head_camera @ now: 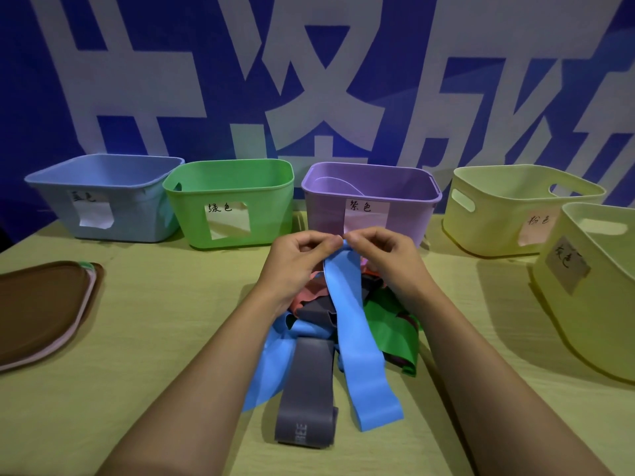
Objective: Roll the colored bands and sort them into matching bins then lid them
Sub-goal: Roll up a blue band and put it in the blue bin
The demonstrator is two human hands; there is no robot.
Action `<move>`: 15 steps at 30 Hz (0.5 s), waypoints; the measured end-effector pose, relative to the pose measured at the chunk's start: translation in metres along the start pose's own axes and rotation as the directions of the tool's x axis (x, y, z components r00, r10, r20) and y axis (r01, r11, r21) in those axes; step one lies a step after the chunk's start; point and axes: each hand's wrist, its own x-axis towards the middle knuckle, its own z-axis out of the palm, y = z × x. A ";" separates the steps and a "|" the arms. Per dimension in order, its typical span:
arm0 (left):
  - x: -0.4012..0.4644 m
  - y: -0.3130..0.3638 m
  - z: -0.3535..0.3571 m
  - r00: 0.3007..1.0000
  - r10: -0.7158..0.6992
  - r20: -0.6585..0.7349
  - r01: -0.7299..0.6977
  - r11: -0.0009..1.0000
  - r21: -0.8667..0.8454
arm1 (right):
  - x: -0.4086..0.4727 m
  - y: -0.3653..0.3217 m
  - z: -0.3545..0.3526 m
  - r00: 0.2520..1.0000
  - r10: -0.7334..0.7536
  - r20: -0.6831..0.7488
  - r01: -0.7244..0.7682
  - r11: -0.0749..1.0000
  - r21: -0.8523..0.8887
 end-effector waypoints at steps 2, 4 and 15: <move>0.000 0.000 0.000 1.000 0.020 0.001 -0.020 1.000 -0.003 | 0.000 -0.001 0.001 0.998 0.028 -0.050 -0.032 0.995 -0.094; -0.002 0.001 0.001 0.999 0.032 0.005 -0.032 0.999 -0.011 | -0.001 -0.002 0.003 0.995 0.036 -0.090 -0.049 0.987 -0.152; -0.004 0.004 0.002 0.998 0.063 -0.005 -0.063 0.998 -0.019 | -0.001 -0.002 0.004 0.994 -0.011 -0.107 -0.006 0.986 -0.166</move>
